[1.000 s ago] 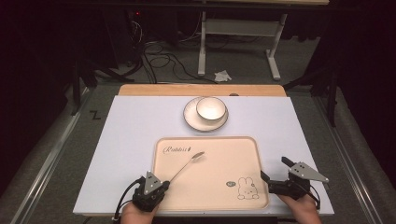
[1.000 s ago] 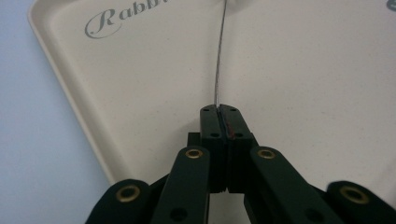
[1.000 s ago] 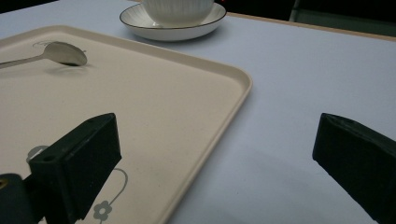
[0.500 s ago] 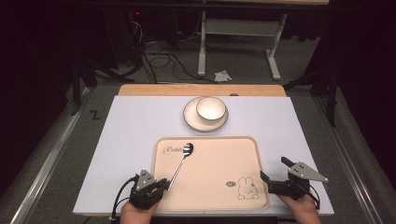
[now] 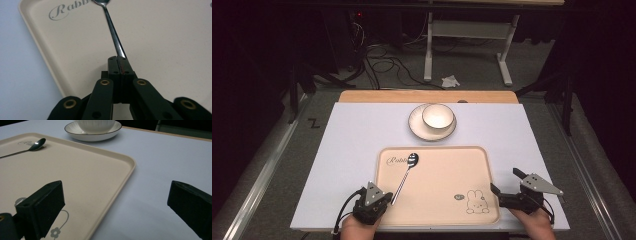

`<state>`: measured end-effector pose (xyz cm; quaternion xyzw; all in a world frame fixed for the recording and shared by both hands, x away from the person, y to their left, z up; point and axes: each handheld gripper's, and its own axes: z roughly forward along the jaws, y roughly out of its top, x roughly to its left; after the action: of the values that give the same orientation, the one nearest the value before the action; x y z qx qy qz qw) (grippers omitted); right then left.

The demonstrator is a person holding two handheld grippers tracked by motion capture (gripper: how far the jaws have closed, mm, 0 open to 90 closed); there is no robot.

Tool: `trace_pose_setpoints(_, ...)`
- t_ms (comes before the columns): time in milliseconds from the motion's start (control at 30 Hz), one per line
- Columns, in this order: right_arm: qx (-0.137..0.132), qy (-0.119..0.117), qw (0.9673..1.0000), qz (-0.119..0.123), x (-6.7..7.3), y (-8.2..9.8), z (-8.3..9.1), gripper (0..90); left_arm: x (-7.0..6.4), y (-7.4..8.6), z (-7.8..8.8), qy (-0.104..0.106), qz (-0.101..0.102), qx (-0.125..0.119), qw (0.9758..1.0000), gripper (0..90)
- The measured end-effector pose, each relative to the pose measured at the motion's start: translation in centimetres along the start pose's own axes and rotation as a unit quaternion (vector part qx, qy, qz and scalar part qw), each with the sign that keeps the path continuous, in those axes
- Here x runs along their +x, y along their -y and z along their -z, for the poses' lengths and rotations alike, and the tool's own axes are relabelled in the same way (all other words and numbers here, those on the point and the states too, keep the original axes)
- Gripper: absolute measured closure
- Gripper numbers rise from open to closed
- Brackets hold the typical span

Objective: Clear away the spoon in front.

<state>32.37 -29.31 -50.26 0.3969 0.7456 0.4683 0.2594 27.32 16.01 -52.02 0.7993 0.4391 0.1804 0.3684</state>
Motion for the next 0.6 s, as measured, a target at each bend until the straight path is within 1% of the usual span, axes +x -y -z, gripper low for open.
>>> trace_pose_setpoints(167, 0.000, -0.001, 1.0000, 0.001, 0.0, 0.0, 0.0, 1.7, -0.6, -0.2, -0.1, -0.002, -0.020, 0.012, 0.9997, 90.0)
trace_pose_setpoints(400, 0.000, -0.001, 1.0000, 0.003, 0.0, 0.0, -0.1, 1.7, -1.8, -0.6, -0.4, 0.020, -0.035, 0.018, 0.9990, 90.0)
trace_pose_setpoints(467, 0.001, -0.001, 1.0000, 0.003, 0.0, 0.0, -0.1, 1.7, -2.0, -0.7, -0.5, 0.025, -0.036, 0.018, 0.9989, 90.0)
trace_pose_setpoints(567, 0.002, -0.001, 1.0000, 0.003, 0.1, 0.0, -0.1, 1.7, -2.3, -1.0, -0.7, 0.040, -0.033, 0.019, 0.9985, 90.0)
trace_pose_setpoints(600, 0.003, -0.001, 1.0000, 0.003, 0.1, 0.0, -0.1, 1.7, -2.5, -1.1, -0.8, 0.043, -0.036, 0.019, 0.9983, 90.0)
